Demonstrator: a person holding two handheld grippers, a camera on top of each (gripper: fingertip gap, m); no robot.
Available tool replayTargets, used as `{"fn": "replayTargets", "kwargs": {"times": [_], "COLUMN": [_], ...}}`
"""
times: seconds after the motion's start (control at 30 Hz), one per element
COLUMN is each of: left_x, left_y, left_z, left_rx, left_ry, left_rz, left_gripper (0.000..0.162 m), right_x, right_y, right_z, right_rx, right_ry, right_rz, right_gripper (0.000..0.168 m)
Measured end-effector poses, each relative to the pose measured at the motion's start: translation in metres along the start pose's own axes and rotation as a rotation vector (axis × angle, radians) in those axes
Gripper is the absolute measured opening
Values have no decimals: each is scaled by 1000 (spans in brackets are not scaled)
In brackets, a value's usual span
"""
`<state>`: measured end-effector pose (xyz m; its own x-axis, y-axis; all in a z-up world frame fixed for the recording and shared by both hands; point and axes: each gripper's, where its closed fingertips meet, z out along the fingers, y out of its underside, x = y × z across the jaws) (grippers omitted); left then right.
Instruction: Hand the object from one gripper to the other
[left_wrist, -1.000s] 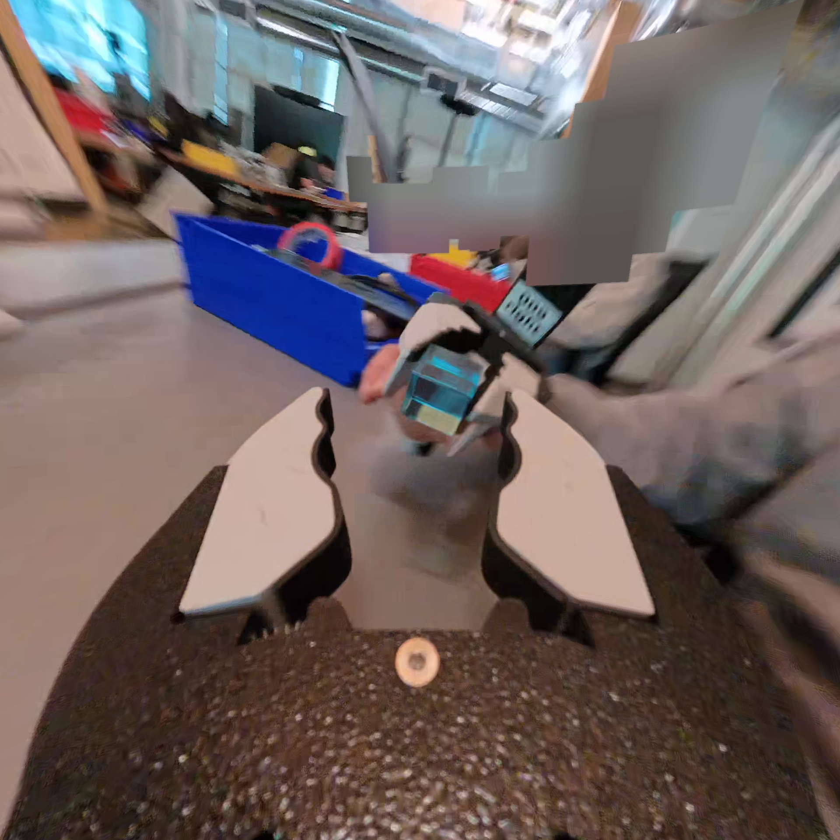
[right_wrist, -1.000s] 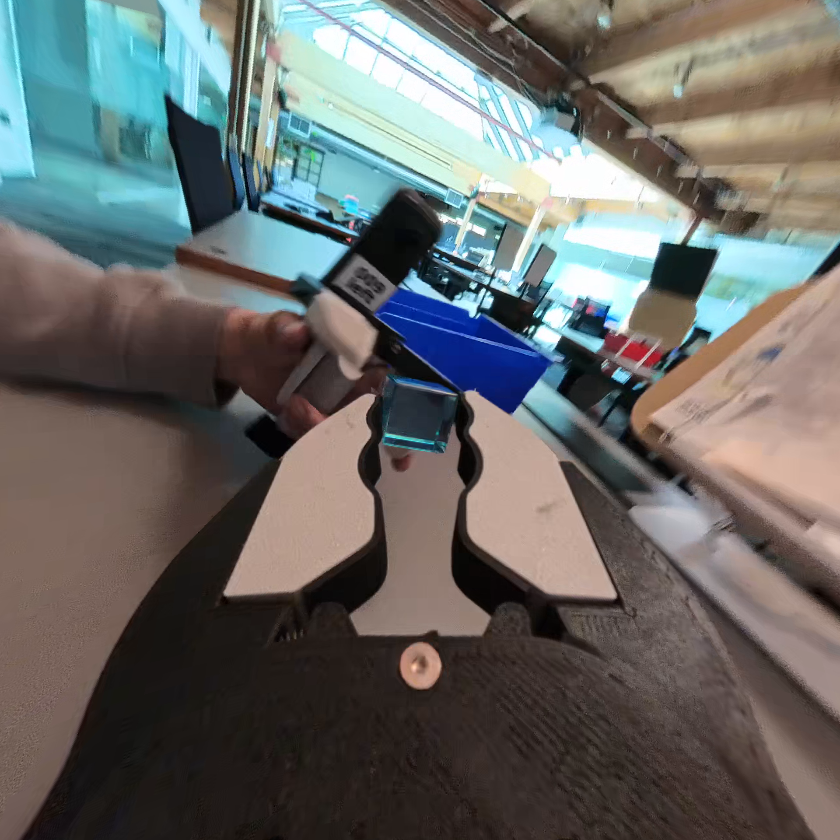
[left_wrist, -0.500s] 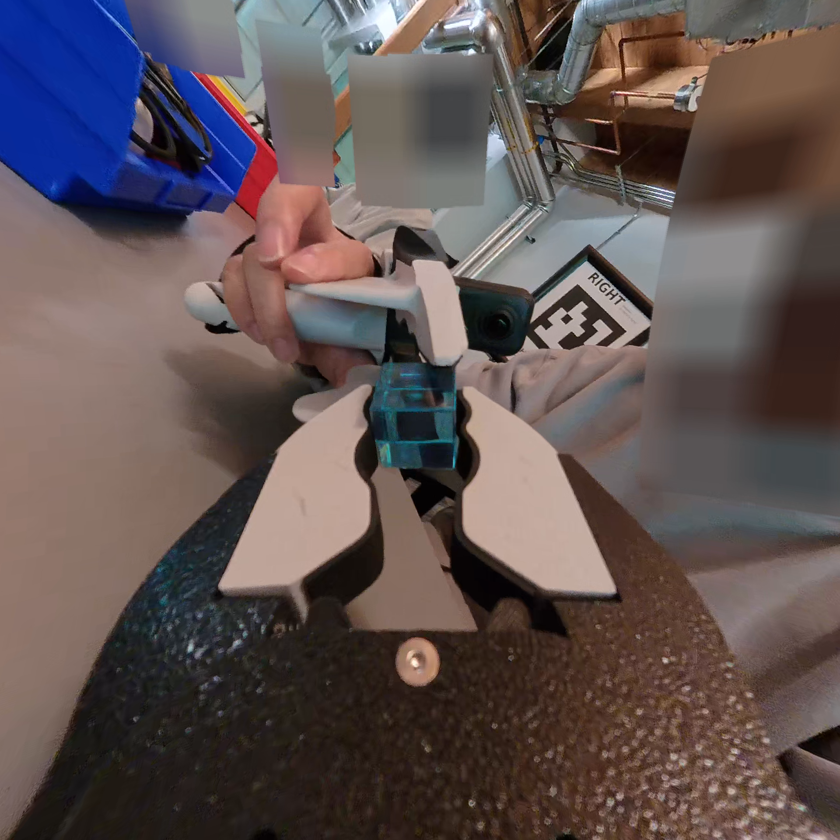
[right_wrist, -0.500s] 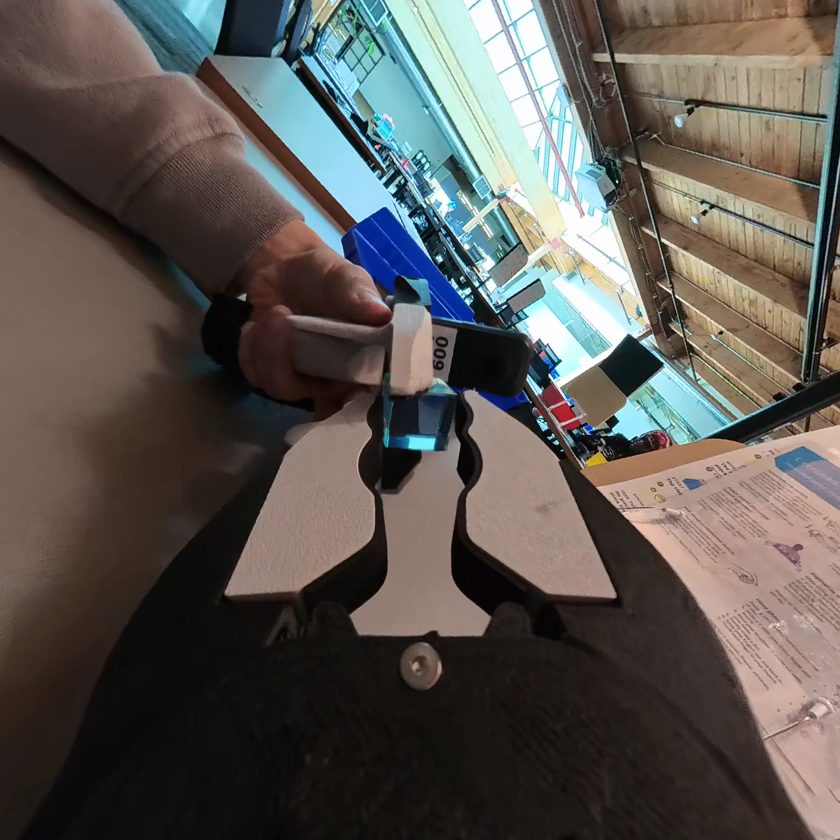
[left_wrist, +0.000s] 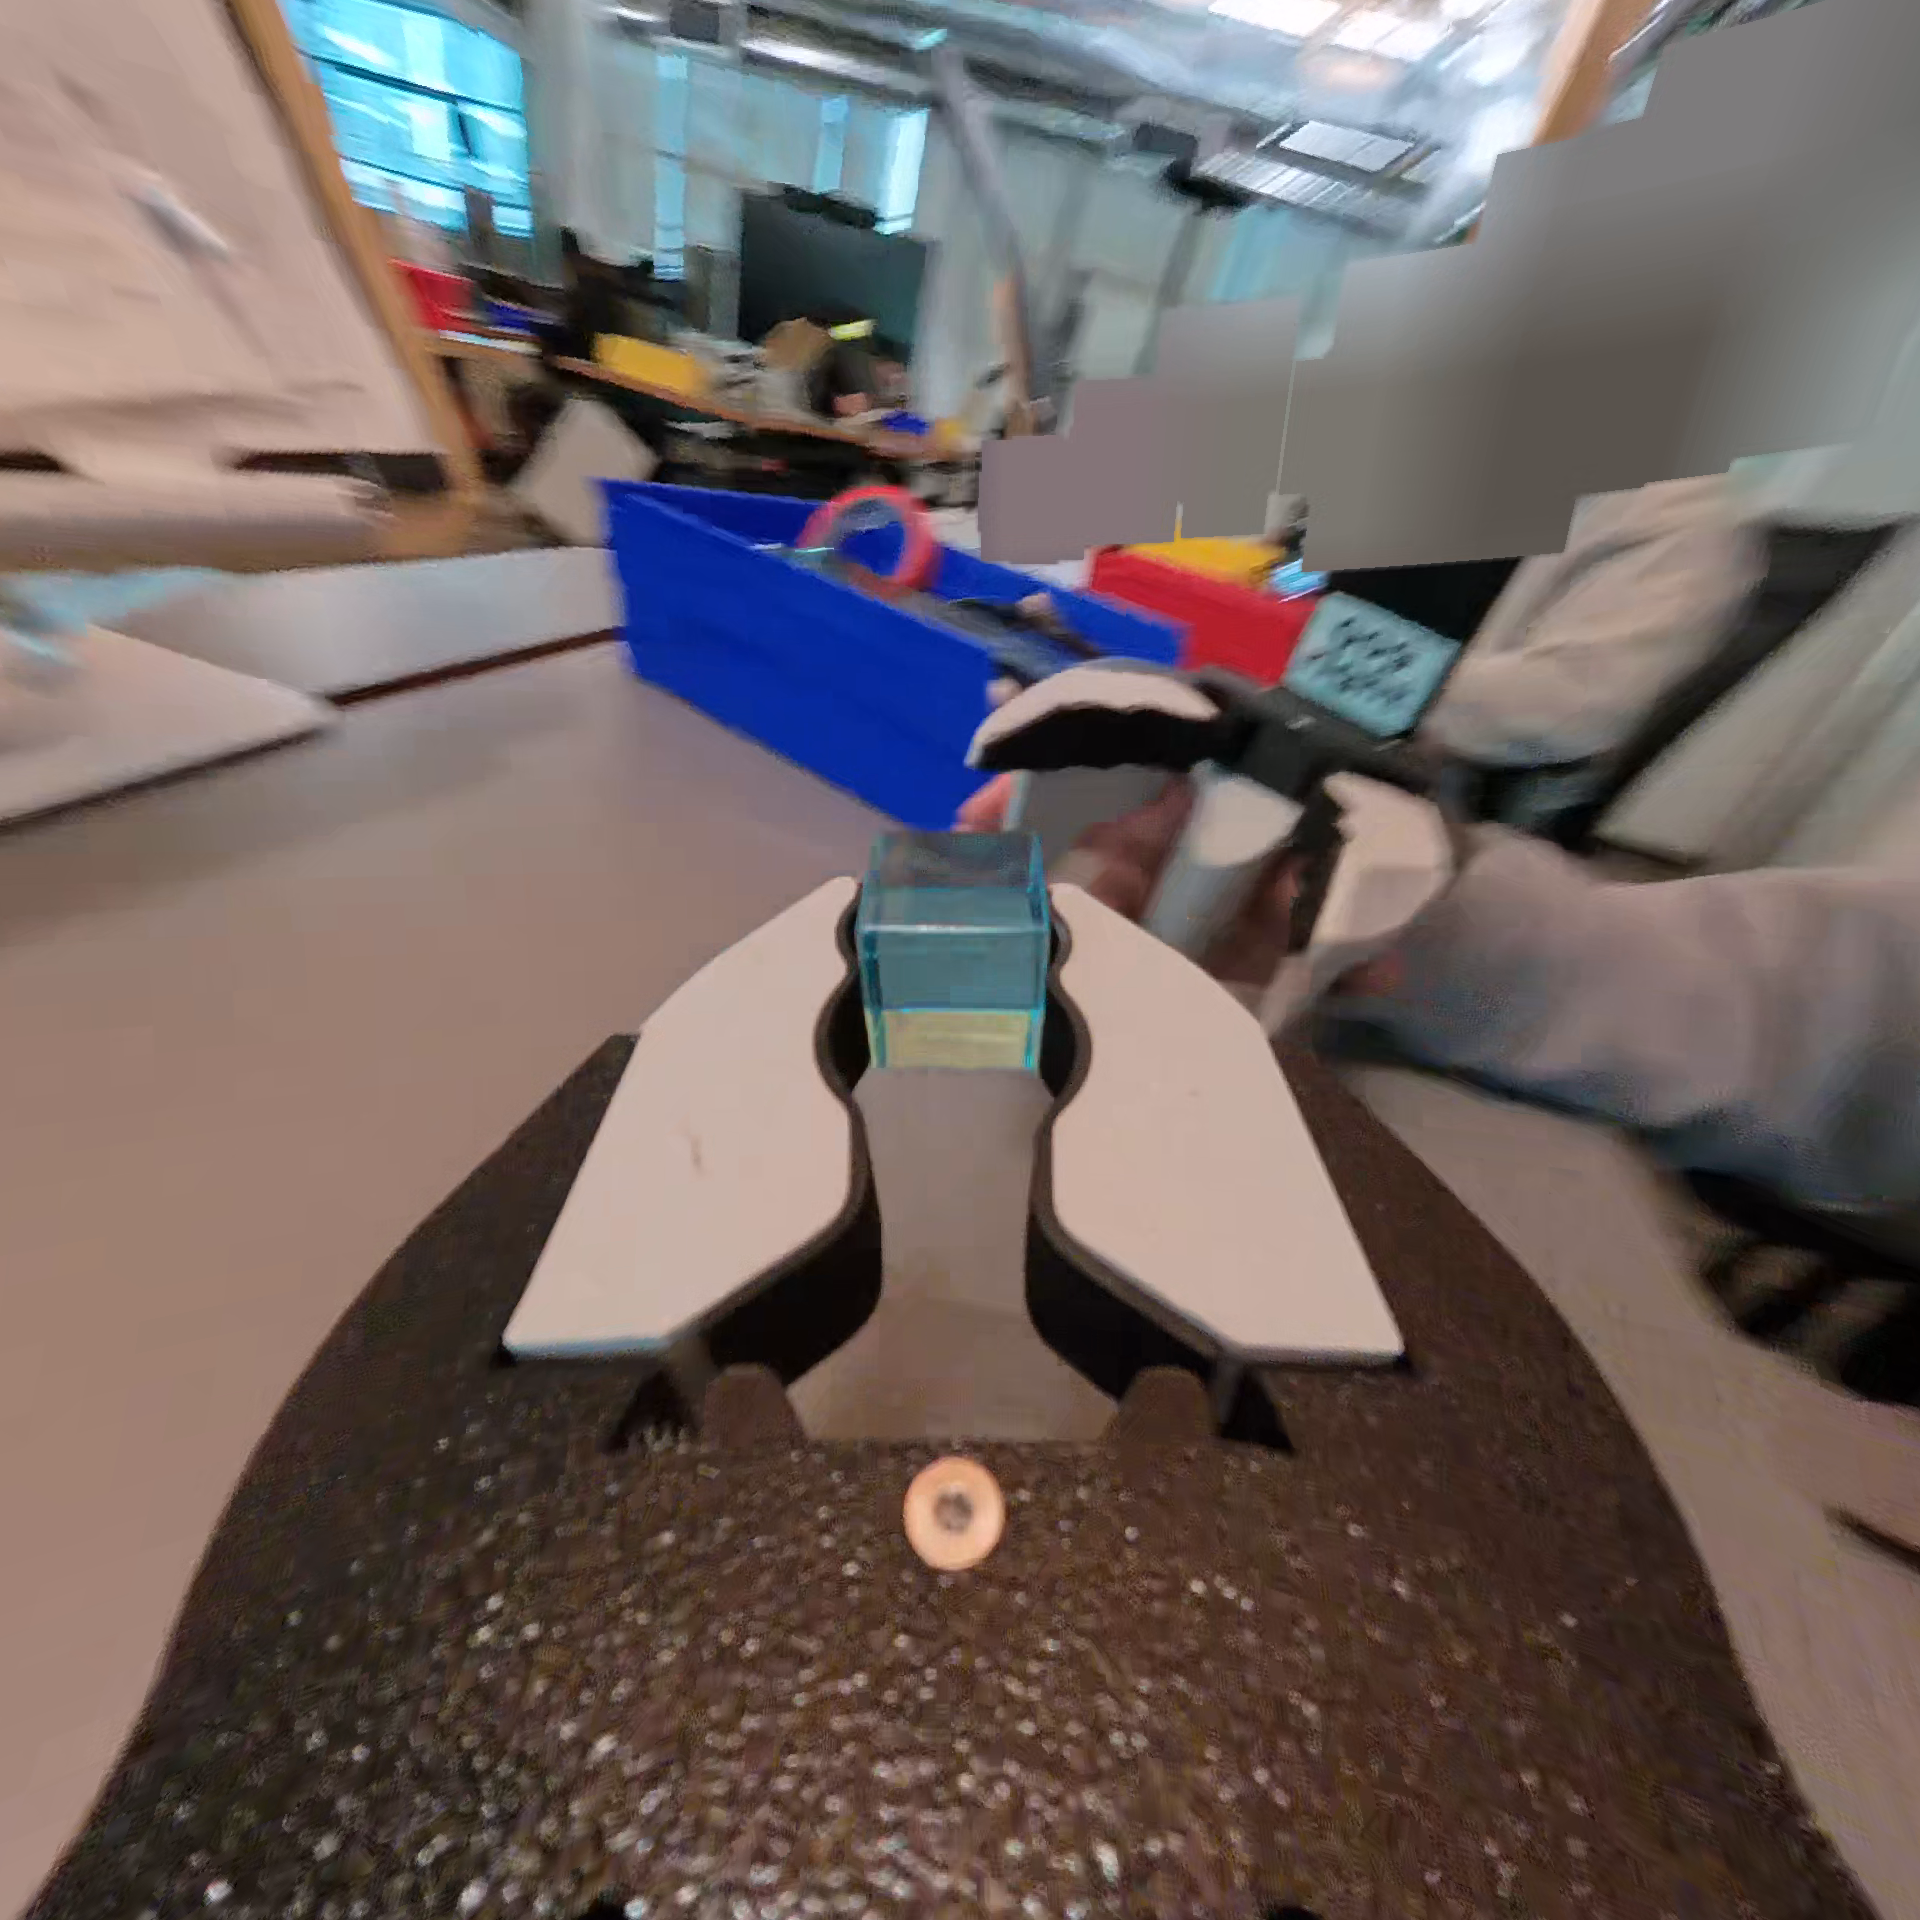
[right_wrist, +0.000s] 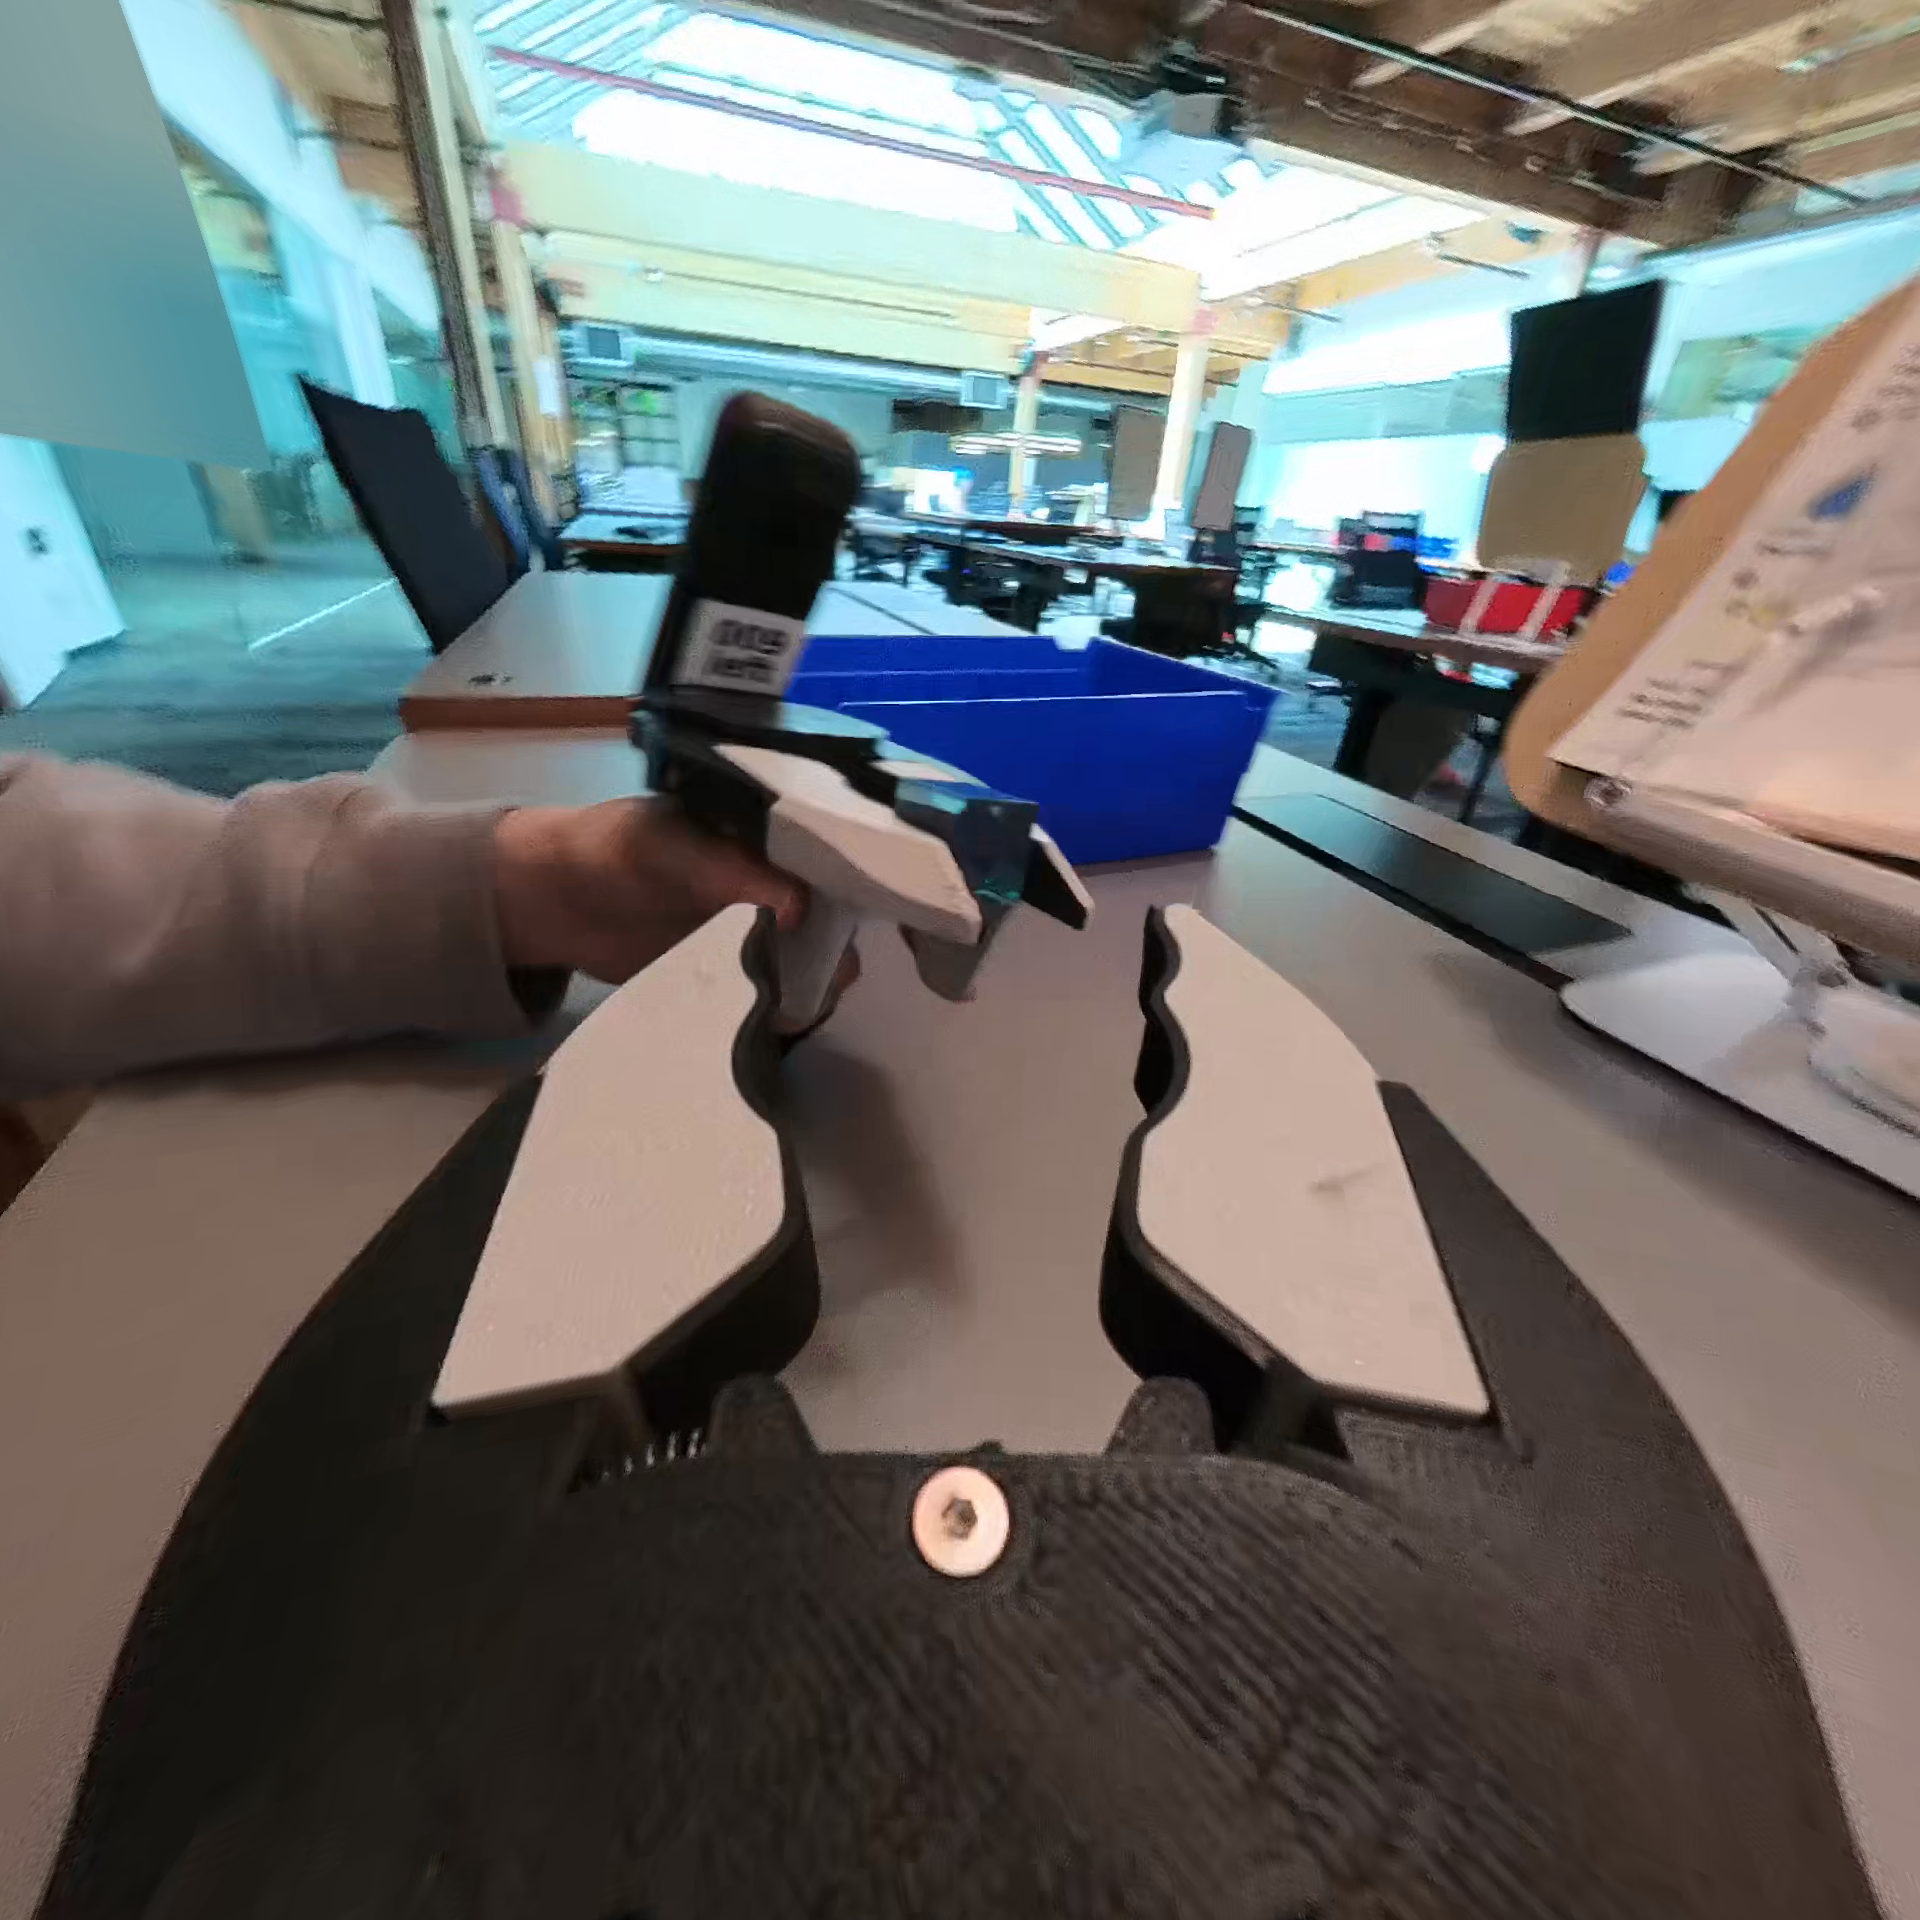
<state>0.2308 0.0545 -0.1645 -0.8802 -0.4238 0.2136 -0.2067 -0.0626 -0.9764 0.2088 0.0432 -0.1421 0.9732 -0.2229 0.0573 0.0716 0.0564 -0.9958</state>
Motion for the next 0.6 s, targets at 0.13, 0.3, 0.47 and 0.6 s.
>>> {"fn": "replayTargets", "kwargs": {"times": [0.13,0.3,0.47,0.6], "left_x": [-25,-28,-16,-11], "left_y": [5,22,30,20], "left_z": [-3,5,16,15], "left_rx": [-114,-286,-341,-334], "left_ry": [-306,-481,-476,-514], "left_rz": [227,484,636,807], "left_gripper": [29,29,29,29], "right_x": [19,11,6,1], "right_y": [3,12,23,29], "right_z": [0,9,14,14], "right_rx": [-4,-1,-81,-141], "right_ry": [141,123,131,112], "right_rz": [62,268,249,219], "right_gripper": [64,57,53,41]}}
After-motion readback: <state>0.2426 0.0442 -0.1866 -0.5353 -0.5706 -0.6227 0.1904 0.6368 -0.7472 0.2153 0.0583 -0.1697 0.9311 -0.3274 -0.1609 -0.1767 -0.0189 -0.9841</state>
